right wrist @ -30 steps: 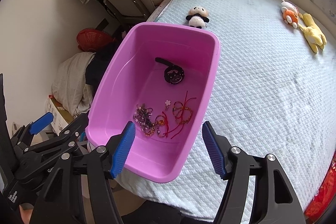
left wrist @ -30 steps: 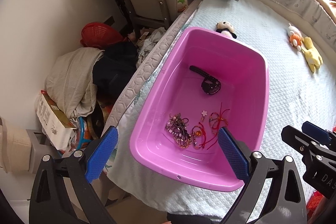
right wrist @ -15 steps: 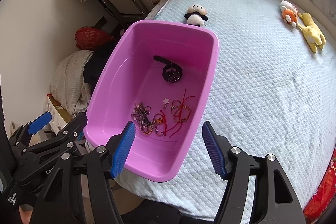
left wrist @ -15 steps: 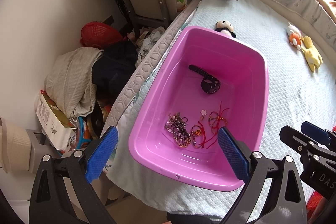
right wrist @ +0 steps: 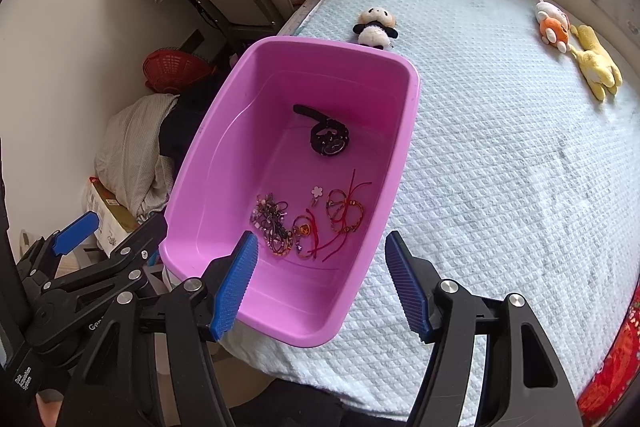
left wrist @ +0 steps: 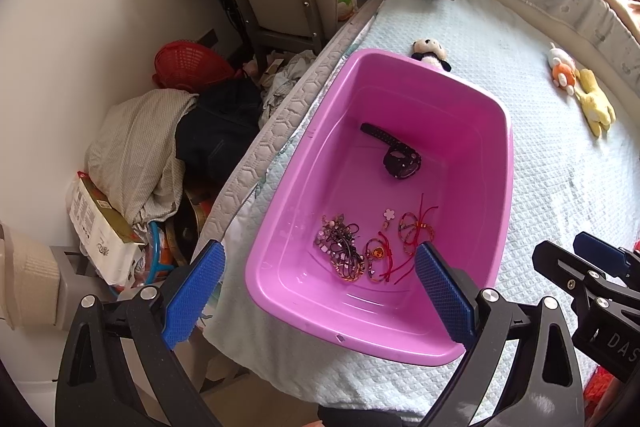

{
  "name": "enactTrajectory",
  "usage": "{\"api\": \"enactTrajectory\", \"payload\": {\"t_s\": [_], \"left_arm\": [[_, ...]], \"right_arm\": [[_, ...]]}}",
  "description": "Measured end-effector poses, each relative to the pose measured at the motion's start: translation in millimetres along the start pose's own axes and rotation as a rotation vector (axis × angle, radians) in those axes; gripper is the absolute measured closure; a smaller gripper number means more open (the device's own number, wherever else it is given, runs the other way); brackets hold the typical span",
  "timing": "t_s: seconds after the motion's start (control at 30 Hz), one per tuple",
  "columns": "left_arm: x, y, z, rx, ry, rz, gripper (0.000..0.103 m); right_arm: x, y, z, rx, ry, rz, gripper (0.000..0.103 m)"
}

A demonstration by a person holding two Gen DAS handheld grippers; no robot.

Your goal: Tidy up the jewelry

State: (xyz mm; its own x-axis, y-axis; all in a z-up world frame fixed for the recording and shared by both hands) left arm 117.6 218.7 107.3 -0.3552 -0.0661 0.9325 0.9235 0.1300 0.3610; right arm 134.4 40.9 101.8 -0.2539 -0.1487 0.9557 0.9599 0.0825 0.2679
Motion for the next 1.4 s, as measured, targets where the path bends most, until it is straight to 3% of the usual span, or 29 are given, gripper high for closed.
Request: {"api": "enactTrajectory", "payload": {"t_s": [1.4], "left_arm": [[-0.4,-1.6,3.0,0.013,-0.017,0.006,0.009]], "right_arm": [[-0.5,-1.5,-0.1,0.008,-0.008,-0.001,0.04]]}}
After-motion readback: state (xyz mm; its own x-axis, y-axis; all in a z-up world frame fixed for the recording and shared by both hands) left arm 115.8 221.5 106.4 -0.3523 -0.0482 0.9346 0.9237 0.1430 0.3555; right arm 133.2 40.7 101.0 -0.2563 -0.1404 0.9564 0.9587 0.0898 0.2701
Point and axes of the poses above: each gripper's, at about its wrist camera, not at the fingertips, and x roughly against the way its jaws point, z to its left, y to its top, the point moved 1 cm from there along -x, roughly the way its jaws point, and after that the axes turned 3 degrees about -y, right-handed, at the moved point
